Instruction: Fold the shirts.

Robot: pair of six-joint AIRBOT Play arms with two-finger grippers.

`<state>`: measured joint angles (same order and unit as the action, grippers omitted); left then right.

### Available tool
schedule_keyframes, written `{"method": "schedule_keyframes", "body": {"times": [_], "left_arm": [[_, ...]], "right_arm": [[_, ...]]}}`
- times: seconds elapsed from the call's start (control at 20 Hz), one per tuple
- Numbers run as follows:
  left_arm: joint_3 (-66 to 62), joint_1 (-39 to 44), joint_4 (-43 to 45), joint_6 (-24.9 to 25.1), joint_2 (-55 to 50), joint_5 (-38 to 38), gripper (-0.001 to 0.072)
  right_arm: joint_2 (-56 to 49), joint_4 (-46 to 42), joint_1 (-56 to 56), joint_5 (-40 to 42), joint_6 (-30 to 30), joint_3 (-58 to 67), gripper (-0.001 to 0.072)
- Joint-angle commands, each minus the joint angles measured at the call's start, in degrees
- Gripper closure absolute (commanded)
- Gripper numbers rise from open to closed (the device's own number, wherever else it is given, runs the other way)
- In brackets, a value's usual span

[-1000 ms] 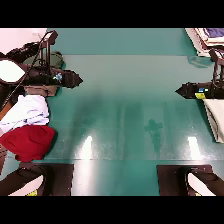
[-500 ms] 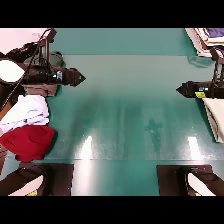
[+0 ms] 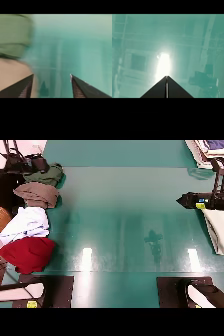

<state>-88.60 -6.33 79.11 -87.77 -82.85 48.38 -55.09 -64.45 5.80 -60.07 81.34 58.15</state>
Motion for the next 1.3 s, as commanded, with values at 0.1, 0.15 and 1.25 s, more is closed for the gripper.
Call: {"method": "schedule_keyframes", "body": {"times": [0.1, 0.15, 1.25], "left_arm": [[-14.01, -7.15, 1.70, 1.16, -19.19, 0.63, 0.0146], [-16.24, -7.41, 1.92, 1.22, -21.84, 0.48, 0.0146], [-29.73, -7.21, 2.84, 4.15, -32.83, -8.66, 0.0687]], "right_arm": [[0.00, 0.39, 0.04, -0.09, 0.07, -0.02, 0.0693], [0.00, 0.42, 0.04, -0.09, 0.07, -0.02, 0.0692], [0.07, 0.39, 0.04, -1.14, 0.07, 0.02, 0.0693]]}}
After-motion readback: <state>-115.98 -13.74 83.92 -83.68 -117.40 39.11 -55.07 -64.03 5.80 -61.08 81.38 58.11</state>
